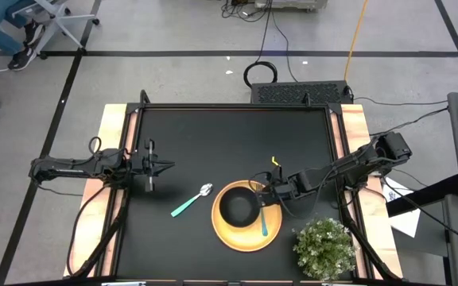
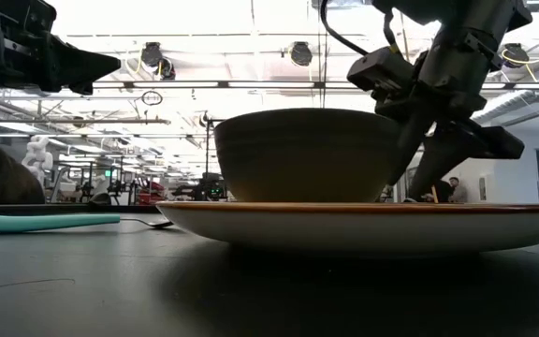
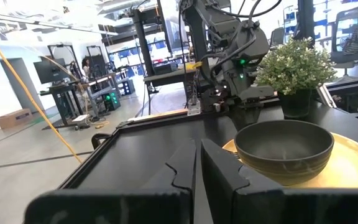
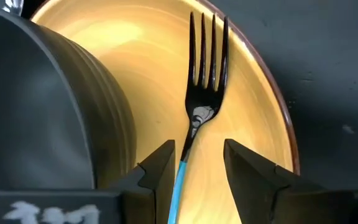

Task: Pick and place plate/cup/fork/spoon on tray
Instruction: Put the blue spoon into the black bowl

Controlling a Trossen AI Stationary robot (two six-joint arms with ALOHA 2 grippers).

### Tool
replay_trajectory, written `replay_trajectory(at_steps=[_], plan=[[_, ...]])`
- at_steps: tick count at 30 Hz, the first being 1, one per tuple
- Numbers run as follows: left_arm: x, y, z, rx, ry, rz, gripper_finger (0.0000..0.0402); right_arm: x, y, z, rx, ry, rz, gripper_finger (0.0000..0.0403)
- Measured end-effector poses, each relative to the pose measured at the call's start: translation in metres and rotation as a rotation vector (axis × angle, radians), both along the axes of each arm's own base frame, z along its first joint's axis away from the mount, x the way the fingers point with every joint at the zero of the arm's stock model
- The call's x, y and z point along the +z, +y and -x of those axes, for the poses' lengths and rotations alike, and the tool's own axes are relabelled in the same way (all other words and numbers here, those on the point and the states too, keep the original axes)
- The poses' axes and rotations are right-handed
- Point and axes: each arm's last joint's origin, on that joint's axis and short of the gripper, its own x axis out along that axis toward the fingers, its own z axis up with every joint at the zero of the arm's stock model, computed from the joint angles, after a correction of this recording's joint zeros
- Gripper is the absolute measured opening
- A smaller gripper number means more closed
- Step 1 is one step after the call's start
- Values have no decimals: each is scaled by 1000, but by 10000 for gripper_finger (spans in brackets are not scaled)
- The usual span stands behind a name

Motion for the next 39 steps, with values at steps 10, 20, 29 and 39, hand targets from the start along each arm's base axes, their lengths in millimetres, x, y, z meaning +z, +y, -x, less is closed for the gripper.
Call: replay_trajectory(at_steps=[10,20,29,39], plan=[[0,0,0,-2,0,-1,31,5,-9,14,25,88,144,130],[0,0,0,-15,5,-2,31,31,-18,18,46,-54,329,130],[-1,0,0,-7,11,4,31,56,-30,29,109,-73,745,122],[-1,4,0,136,26,-99,31,93,-39,50,326,-63,1026,7]])
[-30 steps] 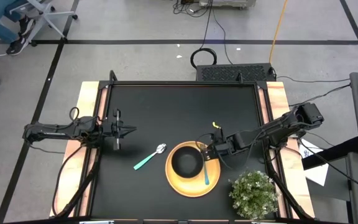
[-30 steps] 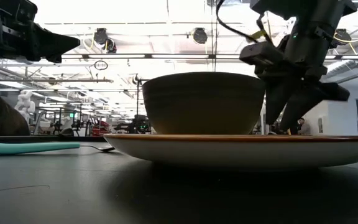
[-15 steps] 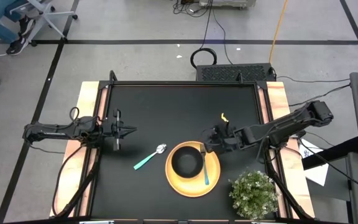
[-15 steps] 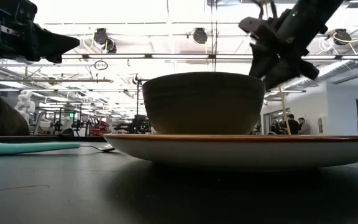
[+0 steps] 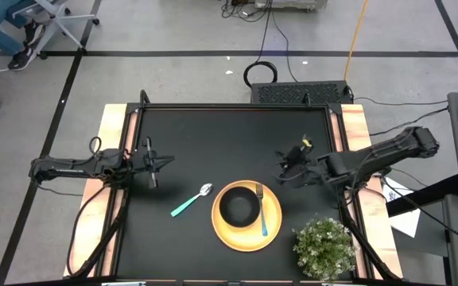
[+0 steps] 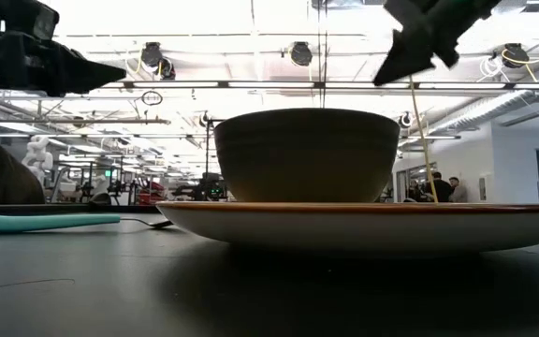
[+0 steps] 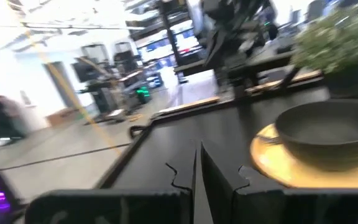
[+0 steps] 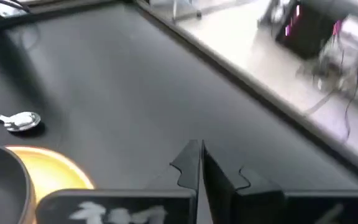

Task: Pick and place plate/cup/fork/spoon on tray
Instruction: Put the blue spoon into the black bowl

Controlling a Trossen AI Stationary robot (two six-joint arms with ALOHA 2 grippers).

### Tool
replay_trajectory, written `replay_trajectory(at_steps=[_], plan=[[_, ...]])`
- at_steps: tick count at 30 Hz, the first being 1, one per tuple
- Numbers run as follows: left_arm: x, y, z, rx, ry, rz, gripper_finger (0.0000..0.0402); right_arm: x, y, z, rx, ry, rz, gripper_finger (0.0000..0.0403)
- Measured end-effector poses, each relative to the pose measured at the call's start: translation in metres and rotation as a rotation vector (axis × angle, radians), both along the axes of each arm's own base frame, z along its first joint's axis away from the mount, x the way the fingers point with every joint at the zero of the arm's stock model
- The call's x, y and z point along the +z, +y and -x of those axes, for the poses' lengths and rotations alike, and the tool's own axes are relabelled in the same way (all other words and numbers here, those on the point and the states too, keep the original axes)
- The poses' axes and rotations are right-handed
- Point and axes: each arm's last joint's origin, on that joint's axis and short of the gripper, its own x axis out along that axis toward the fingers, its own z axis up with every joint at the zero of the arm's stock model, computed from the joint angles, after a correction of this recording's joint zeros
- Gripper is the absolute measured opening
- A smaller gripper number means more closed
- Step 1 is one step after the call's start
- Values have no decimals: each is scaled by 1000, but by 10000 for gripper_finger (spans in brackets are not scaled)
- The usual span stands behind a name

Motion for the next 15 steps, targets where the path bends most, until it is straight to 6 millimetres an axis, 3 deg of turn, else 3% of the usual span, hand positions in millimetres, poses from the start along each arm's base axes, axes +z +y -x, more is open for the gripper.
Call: replay_trajectory(at_steps=[9,15], plan=[[6,2,1,77,-32,-152,31,38,-9,29,166,27,221,1],[9,5,2,174,-53,-145,31,32,-14,47,180,-56,252,0]])
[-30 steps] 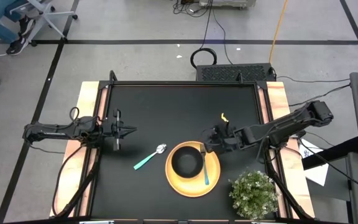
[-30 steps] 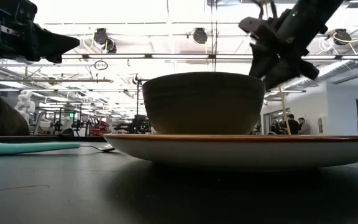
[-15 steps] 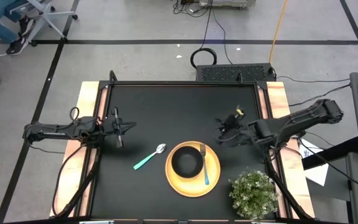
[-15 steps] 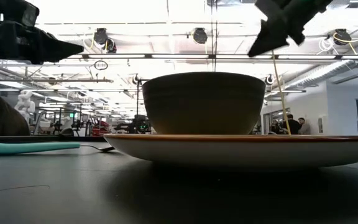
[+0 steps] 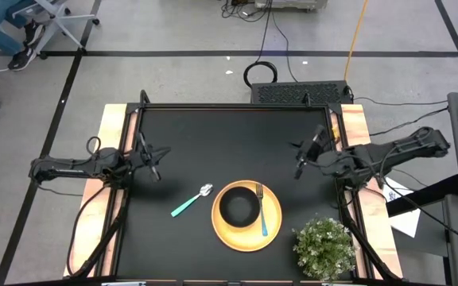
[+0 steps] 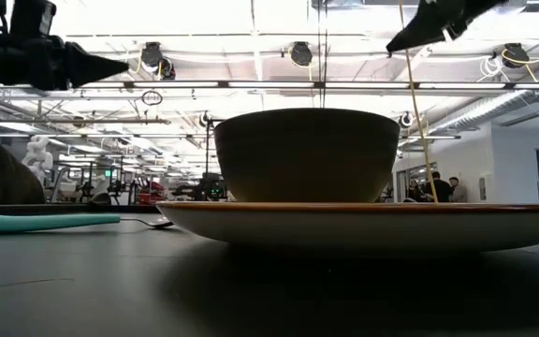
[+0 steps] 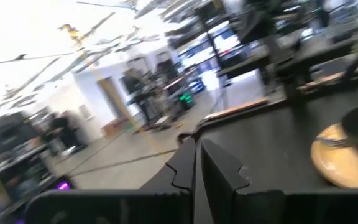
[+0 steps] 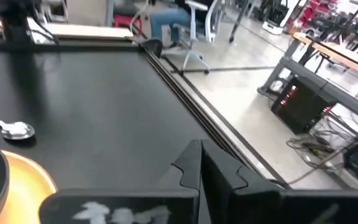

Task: Pick and place plate/cup/fork/spoon on tray
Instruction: Put the blue spoon into the black bowl

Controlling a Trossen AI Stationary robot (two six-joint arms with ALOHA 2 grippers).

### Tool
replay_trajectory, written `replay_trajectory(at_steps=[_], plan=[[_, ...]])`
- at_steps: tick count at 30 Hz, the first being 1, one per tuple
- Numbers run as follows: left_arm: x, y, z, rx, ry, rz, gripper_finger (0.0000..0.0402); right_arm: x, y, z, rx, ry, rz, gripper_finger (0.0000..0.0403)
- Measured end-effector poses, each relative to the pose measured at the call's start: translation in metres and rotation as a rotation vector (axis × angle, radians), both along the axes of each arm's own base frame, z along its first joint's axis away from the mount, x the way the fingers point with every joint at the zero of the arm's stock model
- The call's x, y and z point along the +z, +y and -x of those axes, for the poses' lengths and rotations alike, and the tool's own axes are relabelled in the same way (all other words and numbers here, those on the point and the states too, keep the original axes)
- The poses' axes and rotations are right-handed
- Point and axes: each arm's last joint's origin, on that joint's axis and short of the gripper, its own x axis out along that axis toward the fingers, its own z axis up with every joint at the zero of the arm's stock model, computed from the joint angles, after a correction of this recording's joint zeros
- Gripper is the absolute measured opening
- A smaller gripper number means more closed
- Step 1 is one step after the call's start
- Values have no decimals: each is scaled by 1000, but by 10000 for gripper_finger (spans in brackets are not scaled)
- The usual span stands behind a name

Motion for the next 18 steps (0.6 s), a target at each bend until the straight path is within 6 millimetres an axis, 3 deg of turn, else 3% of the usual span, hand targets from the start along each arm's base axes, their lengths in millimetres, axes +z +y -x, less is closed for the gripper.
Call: replay_trajectory(at_steps=[6,10,18], plan=[[-7,6,0,98,54,56,31,-37,-5,21,16,-139,-11,0],[-17,8,0,112,111,171,31,-65,-10,32,37,-236,75,0],[-24,8,1,117,121,339,31,-95,-20,52,23,-369,171,0]])
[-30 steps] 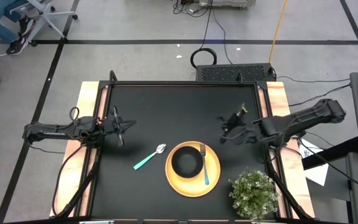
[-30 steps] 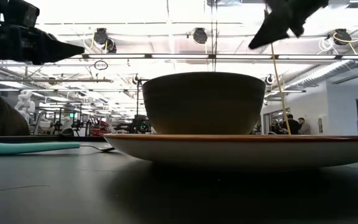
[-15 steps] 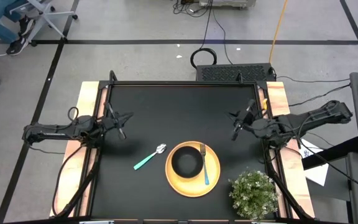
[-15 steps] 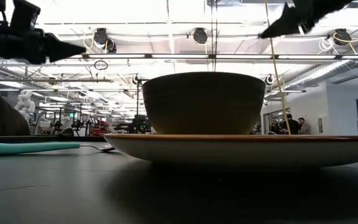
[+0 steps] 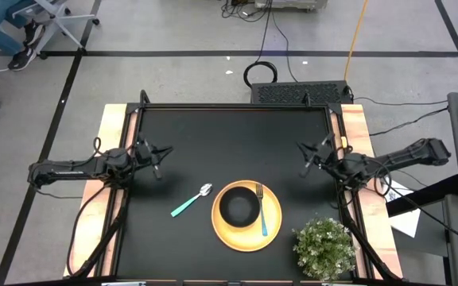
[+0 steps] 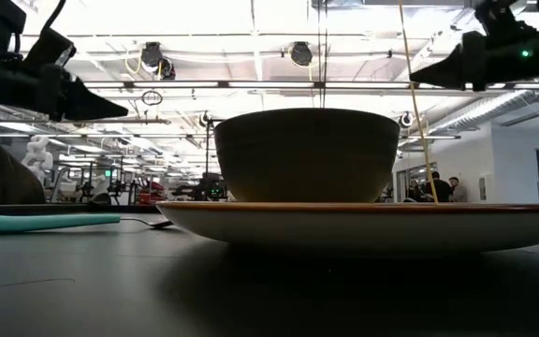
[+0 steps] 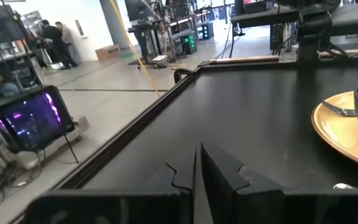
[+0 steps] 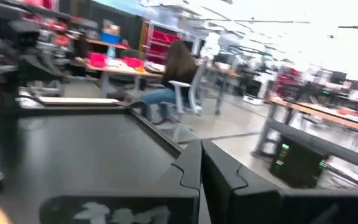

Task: Pick and place plate/cup/fork/spoon on tray
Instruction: Put the blue spoon into the black bowl

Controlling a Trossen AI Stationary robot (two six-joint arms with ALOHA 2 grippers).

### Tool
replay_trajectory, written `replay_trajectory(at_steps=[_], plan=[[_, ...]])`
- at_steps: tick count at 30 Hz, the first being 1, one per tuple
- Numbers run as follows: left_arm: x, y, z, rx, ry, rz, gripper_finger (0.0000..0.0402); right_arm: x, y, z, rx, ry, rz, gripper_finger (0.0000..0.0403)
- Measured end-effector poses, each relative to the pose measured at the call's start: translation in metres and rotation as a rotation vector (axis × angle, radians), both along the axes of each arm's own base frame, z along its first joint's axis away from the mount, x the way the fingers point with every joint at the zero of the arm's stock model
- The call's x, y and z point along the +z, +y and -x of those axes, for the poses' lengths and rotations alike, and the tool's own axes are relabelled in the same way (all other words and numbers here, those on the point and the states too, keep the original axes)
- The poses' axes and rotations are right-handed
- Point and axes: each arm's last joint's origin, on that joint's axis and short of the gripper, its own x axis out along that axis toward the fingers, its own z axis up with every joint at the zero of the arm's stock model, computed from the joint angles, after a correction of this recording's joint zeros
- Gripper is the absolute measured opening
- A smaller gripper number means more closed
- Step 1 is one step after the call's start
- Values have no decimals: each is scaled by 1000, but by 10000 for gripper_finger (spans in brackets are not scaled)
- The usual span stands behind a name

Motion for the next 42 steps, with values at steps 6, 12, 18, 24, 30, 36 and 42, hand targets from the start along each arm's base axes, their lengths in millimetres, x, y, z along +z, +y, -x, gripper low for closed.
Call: replay_trajectory(at_steps=[6,12,18,24,30,36,42], plan=[[0,0,0,-1,5,-12,31,-14,2,4,148,43,-92,0],[6,-6,-2,-215,-45,-43,31,-15,1,6,246,43,-133,0],[8,-3,-3,-266,-77,1,31,-14,-6,7,310,36,-132,0],[2,0,-5,-347,-38,92,31,-14,-14,7,354,5,-193,0],[-11,5,-7,-311,9,138,31,-27,-19,8,348,-18,-209,0],[-11,9,-6,-231,15,106,31,-26,-20,8,338,-63,-232,0],[-11,10,-6,-197,43,24,31,-25,-20,8,338,-60,-214,0]])
